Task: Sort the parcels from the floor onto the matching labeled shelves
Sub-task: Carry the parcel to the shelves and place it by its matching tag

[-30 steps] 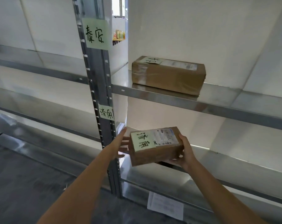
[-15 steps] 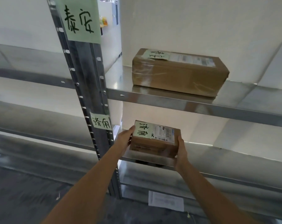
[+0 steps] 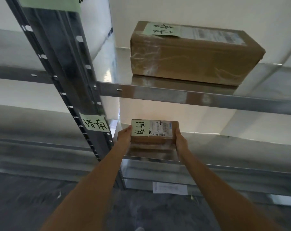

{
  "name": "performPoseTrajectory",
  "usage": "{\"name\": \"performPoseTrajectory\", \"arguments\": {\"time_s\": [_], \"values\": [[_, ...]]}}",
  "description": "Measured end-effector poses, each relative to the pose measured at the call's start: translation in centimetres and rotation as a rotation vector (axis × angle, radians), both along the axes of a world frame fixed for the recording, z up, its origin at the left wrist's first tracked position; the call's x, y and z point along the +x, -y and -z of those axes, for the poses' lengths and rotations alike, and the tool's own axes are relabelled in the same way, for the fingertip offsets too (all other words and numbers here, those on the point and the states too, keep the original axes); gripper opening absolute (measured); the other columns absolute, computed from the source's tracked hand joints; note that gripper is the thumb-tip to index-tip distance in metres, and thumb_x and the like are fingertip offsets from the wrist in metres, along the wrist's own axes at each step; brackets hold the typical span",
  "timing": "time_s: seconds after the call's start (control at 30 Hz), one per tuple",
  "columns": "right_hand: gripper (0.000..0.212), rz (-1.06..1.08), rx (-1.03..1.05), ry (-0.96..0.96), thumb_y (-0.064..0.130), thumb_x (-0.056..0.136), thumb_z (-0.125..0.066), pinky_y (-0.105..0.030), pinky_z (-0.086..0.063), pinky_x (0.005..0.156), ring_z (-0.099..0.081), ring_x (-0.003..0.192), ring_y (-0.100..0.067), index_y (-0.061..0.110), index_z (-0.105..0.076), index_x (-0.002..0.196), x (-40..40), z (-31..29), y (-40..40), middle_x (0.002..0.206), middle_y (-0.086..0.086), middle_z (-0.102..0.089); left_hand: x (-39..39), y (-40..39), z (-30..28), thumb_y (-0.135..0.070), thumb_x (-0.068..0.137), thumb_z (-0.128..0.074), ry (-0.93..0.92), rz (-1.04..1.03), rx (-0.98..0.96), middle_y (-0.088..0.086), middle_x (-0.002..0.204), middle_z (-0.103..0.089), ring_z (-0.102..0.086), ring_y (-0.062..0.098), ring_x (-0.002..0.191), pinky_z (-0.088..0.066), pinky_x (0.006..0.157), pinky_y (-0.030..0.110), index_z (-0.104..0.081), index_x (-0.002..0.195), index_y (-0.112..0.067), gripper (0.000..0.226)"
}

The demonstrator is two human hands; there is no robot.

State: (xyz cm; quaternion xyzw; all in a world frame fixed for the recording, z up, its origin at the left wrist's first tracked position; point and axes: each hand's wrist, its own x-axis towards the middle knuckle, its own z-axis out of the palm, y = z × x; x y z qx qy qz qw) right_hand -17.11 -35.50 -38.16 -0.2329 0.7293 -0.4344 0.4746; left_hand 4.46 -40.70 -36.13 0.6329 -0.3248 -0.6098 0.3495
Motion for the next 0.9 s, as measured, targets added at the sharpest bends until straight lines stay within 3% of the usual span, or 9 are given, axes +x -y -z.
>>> {"name": "performPoseTrajectory", "arguments": {"time_s": [0.17, 0.3, 0.5, 0.57, 0.67, 0.77, 0.83, 0.9], "values": [[0.064, -0.020, -0.005, -0.036, 0.055, 0.105, -0.031, -0.048, -0.056, 0.097, -0.070, 0.105, -0.031, 0.008, -0.070, 0.122, 1.4, 0.0, -1.1, 0.114, -0.015, -0.073, 1.1, 1.3, 4.2, -0.043, 0.098, -0.051, 0.164, 0.079, -0.030, 0.020, 0.112, -0.070, -0.064, 0.036, 0.108, -0.048, 0.103, 0.052, -0.065, 0.081, -0.020, 0.032], [0.063, -0.011, -0.054, -0.063, 0.054, 0.106, -0.031, -0.044, -0.058, 0.093, -0.071, 0.103, -0.030, 0.006, -0.068, 0.124, 1.7, -0.1, -1.2, 0.114, -0.016, -0.074, 0.7, 1.1, 2.9, -0.044, 0.102, -0.043, 0.250, 0.120, -0.081, 0.017, 0.110, -0.070, -0.065, 0.034, 0.104, -0.051, 0.099, 0.049, -0.063, 0.092, -0.013, 0.039], [0.061, 0.041, -0.023, -0.062, 0.053, 0.105, -0.034, -0.031, -0.056, 0.082, -0.069, 0.102, -0.027, 0.005, -0.067, 0.125, 1.7, 0.3, -0.5, 0.114, -0.012, -0.072, 0.3, 0.7, 2.5, -0.042, 0.104, -0.036, 0.193, 0.098, -0.132, 0.016, 0.114, -0.069, -0.064, 0.032, 0.107, -0.051, 0.099, 0.044, -0.064, 0.107, -0.008, 0.044], [0.069, 0.064, 0.012, -0.056, 0.060, 0.102, -0.035, -0.041, -0.053, 0.097, -0.063, 0.116, -0.032, 0.005, -0.058, 0.136, 1.5, 0.2, -0.2, 0.130, -0.015, -0.066, -0.1, 0.6, 2.1, -0.038, 0.106, -0.034, 0.176, 0.022, -0.140, 0.014, 0.115, -0.066, -0.062, 0.030, 0.111, -0.050, 0.095, 0.038, -0.063, 0.116, -0.007, 0.043], [0.085, 0.110, 0.094, -0.069, 0.068, 0.098, -0.034, -0.051, -0.035, 0.117, -0.045, 0.139, -0.037, 0.005, -0.031, 0.155, 1.0, -0.4, 0.2, 0.153, -0.017, -0.046, -0.5, 0.5, 0.6, -0.038, 0.107, -0.027, 0.227, -0.149, -0.150, 0.011, 0.111, -0.059, -0.056, 0.027, 0.110, -0.038, 0.086, 0.028, -0.057, 0.127, -0.003, 0.050], [0.082, 0.104, 0.070, -0.118, 0.063, 0.100, -0.036, -0.050, -0.033, 0.118, -0.041, 0.142, -0.037, 0.006, -0.023, 0.158, 0.2, -1.1, -0.1, 0.157, -0.018, -0.041, -0.1, -0.2, 0.7, -0.039, 0.107, -0.028, 0.272, -0.139, -0.198, 0.016, 0.115, -0.060, -0.056, 0.024, 0.105, -0.038, 0.083, 0.021, -0.054, 0.129, 0.001, 0.052], [0.076, 0.097, 0.040, -0.173, 0.056, 0.103, -0.039, -0.046, -0.032, 0.118, -0.040, 0.143, -0.037, 0.005, -0.025, 0.157, -0.3, -1.5, -0.8, 0.158, -0.019, -0.039, -0.1, -1.4, 0.6, -0.033, 0.107, -0.033, 0.332, -0.063, -0.262, 0.015, 0.106, -0.060, -0.058, 0.022, 0.100, -0.041, 0.076, 0.009, -0.056, 0.120, 0.004, 0.045], [0.068, 0.114, 0.032, -0.235, 0.048, 0.105, -0.041, -0.043, -0.032, 0.116, -0.041, 0.142, -0.037, 0.005, -0.030, 0.156, -0.6, -2.5, -2.1, 0.157, -0.018, -0.040, -0.4, -2.9, 0.9, -0.028, 0.105, -0.040, 0.400, -0.013, -0.324, 0.013, 0.106, -0.064, -0.062, 0.024, 0.102, -0.048, 0.088, 0.015, -0.059, 0.113, 0.002, 0.036]]}}
